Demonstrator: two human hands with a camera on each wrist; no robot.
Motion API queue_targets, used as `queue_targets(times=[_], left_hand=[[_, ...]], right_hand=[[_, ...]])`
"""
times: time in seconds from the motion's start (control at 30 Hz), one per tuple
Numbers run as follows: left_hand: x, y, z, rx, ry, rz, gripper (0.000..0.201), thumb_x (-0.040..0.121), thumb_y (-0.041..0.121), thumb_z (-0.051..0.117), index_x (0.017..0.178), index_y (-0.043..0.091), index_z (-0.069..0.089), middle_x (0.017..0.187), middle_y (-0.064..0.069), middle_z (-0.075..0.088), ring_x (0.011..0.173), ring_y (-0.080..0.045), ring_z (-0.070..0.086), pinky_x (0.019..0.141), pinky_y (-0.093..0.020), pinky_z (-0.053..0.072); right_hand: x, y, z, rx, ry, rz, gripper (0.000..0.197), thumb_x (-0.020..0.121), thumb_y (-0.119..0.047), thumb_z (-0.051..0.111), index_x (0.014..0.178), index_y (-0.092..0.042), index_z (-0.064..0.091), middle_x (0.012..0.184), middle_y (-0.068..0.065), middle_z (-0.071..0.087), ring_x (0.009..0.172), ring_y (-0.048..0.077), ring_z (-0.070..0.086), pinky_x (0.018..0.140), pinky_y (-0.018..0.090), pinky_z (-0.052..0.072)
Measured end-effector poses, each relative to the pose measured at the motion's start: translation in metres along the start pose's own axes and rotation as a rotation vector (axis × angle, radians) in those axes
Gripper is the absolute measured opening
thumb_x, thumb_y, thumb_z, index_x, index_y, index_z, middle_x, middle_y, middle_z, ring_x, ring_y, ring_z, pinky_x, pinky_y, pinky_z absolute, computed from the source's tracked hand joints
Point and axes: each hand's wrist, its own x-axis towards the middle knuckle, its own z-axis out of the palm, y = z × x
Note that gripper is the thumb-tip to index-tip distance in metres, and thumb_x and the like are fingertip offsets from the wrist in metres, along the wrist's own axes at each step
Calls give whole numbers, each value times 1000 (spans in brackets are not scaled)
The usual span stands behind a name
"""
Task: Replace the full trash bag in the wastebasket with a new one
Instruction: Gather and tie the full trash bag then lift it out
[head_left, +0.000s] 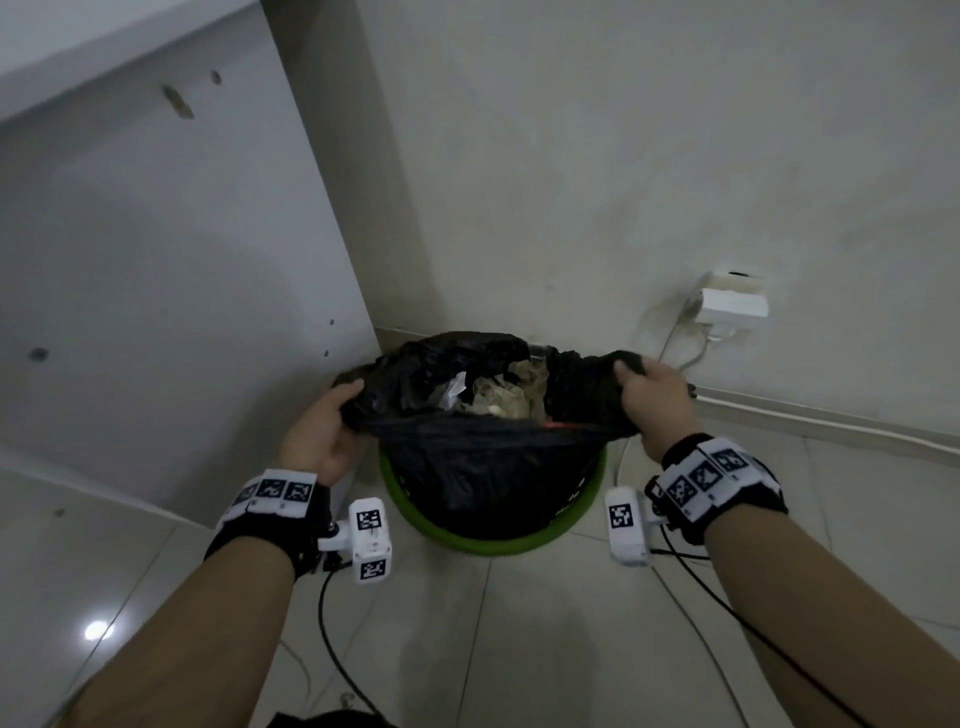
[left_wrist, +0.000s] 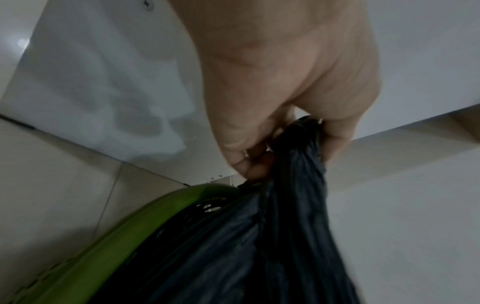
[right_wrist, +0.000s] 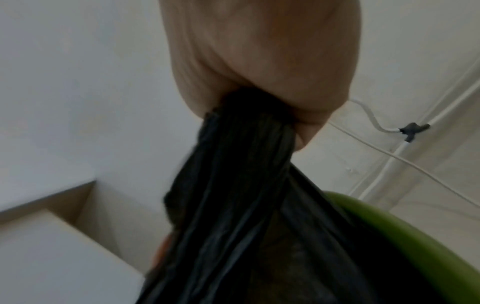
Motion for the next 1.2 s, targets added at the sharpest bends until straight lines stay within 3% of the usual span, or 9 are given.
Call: queue_targets(times=[0.1, 0.23, 0.37, 0.47, 0.57, 0.7, 0.83, 1.0, 1.2], left_hand=[[3, -2, -9, -64, -17, 0, 37, 103, 33, 42, 117, 6, 63, 103, -8, 76, 102, -22, 66, 90, -35, 51], [11, -18, -12, 459, -6, -154, 37, 93, 37, 62, 121, 14, 66, 117, -16, 71, 99, -30, 69, 91, -44, 53], [-2, -10, -2, 917, -93, -172, 23, 96, 27, 60, 114, 13, 64, 104, -14, 73, 88, -34, 71, 72, -39, 59], [-14, 4, -8, 1133, -184, -309, 51, 92, 54, 56, 91, 6, 73, 85, -12, 77, 70, -28, 73, 68, -34, 54], [2, 8, -21, 855, 78, -223, 64, 86, 69, 50, 65, 9, 61, 65, -13, 63, 59, -29, 61, 66, -32, 48], [17, -22, -5, 805, 111, -132, 47, 96, 50, 52, 118, 10, 60, 112, -14, 64, 103, -32, 63, 86, -49, 57], [12, -54, 17, 912, 18, -207, 46, 98, 43, 54, 127, 7, 58, 109, -13, 65, 92, -30, 61, 75, -33, 50], [26, -40, -4, 681, 194, 127, 16, 96, 11, 58, 86, 9, 69, 84, -12, 66, 86, -25, 60, 72, -32, 45], [6, -17, 21, 239, 12, -221, 42, 98, 46, 50, 106, 9, 69, 103, -13, 72, 97, -30, 66, 80, -41, 53]], right_hand=[[-7, 10, -5, -193, 13, -29, 25, 98, -30, 54, 106, -12, 70, 108, 16, 69, 106, 35, 64, 96, 42, 51], [-32, 42, 6, -530, -387, 200, 49, 87, -52, 66, 114, -11, 67, 110, 11, 68, 101, 31, 66, 81, 33, 49], [-18, 46, 3, -702, -301, 122, 37, 89, -34, 65, 101, 1, 70, 96, 16, 69, 84, 29, 64, 72, 31, 50], [3, 34, -9, -735, -163, 15, 31, 93, -25, 59, 103, 1, 71, 100, 22, 71, 88, 35, 66, 72, 31, 47], [6, 35, -19, -706, 1, -105, 46, 89, -43, 63, 115, -5, 63, 111, 21, 69, 103, 38, 65, 84, 41, 54], [-26, 61, -21, -586, 27, 121, 101, 68, -62, 78, 140, -9, 31, 137, 20, 47, 123, 41, 52, 92, 51, 53], [-49, 81, -18, -544, -168, 263, 46, 91, -26, 65, 121, -9, 33, 126, 23, 54, 86, 35, 62, 50, 36, 55], [-34, 82, -42, -545, -19, 97, 17, 91, -10, 53, 103, -2, 61, 100, 22, 66, 89, 38, 65, 68, 38, 55], [-33, 66, -56, -241, 145, -47, 23, 82, 4, 48, 91, -6, 67, 85, 15, 68, 80, 33, 63, 71, 33, 50]])
